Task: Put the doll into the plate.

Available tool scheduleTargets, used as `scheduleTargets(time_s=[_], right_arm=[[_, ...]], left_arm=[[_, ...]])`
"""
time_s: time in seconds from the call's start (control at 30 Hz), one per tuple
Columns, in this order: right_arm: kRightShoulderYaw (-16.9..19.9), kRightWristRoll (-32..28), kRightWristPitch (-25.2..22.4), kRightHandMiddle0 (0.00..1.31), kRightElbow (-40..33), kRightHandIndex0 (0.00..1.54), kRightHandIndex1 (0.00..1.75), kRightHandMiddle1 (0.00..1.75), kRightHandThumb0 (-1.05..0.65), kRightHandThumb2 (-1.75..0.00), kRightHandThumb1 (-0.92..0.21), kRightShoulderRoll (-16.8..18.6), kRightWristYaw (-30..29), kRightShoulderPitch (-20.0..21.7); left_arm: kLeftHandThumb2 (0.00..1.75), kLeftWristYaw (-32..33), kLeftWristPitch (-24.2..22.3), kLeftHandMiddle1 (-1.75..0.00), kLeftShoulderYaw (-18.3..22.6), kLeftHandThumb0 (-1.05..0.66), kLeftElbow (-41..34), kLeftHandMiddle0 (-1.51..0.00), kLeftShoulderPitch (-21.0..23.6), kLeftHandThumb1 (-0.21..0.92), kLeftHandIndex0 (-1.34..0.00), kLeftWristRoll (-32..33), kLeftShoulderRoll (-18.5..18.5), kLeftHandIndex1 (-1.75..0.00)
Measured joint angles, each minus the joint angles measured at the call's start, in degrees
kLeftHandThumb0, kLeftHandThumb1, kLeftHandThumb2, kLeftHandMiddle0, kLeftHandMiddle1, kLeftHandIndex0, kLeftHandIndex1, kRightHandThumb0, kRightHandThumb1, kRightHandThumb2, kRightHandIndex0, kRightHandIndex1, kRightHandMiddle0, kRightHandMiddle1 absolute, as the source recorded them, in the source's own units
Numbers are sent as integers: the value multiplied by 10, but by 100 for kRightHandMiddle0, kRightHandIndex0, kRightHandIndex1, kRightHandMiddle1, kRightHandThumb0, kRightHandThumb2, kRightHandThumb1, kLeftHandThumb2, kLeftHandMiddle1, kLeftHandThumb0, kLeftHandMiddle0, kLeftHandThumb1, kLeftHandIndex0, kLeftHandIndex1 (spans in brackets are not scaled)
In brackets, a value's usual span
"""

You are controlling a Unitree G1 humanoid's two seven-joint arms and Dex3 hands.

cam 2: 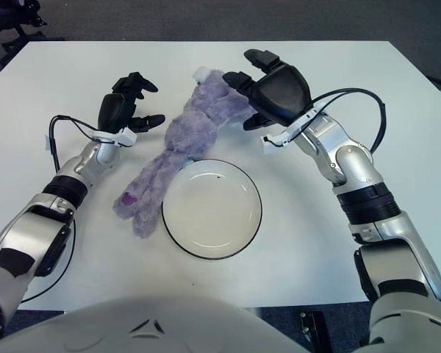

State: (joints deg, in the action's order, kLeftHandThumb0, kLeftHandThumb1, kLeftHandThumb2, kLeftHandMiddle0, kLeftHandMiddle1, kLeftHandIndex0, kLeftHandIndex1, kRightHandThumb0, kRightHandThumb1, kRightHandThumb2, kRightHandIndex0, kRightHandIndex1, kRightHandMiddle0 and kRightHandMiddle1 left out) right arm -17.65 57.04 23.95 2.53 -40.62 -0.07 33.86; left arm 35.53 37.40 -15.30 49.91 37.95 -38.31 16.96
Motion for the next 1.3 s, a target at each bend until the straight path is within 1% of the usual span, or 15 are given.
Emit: scheduleTargets(time_s=[0.17,0.37,0.5,0.7,0.9,1.1,1.3], right_arm=[[-1,-4,12,38,-2,27,0,1,-49,0,-82,-3,31,22],[-10,-46,37,37,-2,28,0,0,-47,0,-82,-10,141,72],[-12,-60,42,37,-2,28,0,0,-46,0,-82,-10,180,97],[-14,-68,50,37,-1,28,0,0,-43,0,-81,-9,199,106],[-28,-69,68,38,17,28,0,0,-38,0,-81,-3,215,116],[-39,-71,80,38,37,28,0,0,-36,0,-81,7,231,136],[-45,-71,84,39,47,35,2,1,-30,0,-81,17,241,155]], left_arm=[[44,0,-2,-157,0,-1,0,-33,0,92,-15,0,-2,-161],[44,3,-4,-156,0,-1,0,-34,0,92,-15,0,-3,-161],[43,4,-4,-156,-1,-1,0,-34,0,92,-15,0,-6,-161],[43,5,-7,-155,-4,-1,3,-35,0,92,-15,0,-8,-161],[43,13,-13,-154,-6,-1,9,-35,0,92,-16,0,-10,-161],[42,23,-19,-153,-10,-1,15,-35,1,92,-16,-2,-13,-162],[42,25,-22,-152,-13,-1,15,-35,1,92,-17,-2,-15,-162]])
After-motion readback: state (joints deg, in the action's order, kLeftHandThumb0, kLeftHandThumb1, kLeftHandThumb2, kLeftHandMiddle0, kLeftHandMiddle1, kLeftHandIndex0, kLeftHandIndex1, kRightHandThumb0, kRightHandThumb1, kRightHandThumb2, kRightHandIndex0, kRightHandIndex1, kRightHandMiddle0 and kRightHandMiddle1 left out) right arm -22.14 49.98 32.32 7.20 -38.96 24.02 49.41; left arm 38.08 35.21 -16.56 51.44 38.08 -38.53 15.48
